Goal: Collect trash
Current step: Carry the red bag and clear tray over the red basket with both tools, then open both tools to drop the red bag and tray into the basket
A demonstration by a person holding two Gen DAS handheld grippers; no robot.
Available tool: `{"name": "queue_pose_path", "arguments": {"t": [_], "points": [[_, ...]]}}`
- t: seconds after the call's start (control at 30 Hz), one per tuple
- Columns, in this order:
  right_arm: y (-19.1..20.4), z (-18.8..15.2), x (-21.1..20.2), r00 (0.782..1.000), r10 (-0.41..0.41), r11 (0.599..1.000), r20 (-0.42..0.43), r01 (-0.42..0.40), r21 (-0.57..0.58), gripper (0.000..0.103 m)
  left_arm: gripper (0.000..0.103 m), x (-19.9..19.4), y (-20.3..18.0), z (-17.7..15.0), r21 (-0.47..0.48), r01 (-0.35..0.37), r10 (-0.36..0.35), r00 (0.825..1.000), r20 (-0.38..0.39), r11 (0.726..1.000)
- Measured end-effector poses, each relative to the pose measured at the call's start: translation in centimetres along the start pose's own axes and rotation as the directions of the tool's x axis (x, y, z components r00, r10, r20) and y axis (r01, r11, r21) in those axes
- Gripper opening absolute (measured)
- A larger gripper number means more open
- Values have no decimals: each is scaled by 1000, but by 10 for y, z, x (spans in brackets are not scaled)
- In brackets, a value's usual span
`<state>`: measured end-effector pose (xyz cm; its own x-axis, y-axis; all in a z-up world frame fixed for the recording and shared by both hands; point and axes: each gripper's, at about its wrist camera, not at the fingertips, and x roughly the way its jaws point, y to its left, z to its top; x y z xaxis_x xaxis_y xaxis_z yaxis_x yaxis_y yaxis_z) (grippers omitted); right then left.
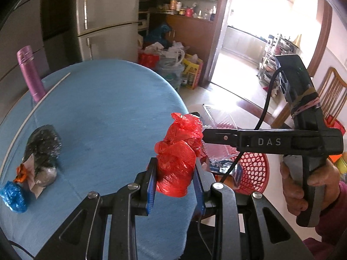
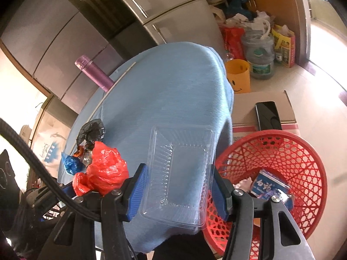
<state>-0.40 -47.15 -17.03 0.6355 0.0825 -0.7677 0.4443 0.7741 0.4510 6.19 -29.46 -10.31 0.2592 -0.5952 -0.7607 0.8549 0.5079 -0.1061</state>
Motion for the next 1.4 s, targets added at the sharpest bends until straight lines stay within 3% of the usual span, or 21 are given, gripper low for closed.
{"name": "queue_pose_path", "arguments": {"t": [1.0,1.4], "points": [[-88,-16,-27,997,-81,981,16,77,175,59,32,52,-69,28,139,121,-109,990,-90,983],[-137,-28,-30,996,-86,950,-8,85,299,59,32,82,-78,33,122,174,-152,974,-166,977]]}}
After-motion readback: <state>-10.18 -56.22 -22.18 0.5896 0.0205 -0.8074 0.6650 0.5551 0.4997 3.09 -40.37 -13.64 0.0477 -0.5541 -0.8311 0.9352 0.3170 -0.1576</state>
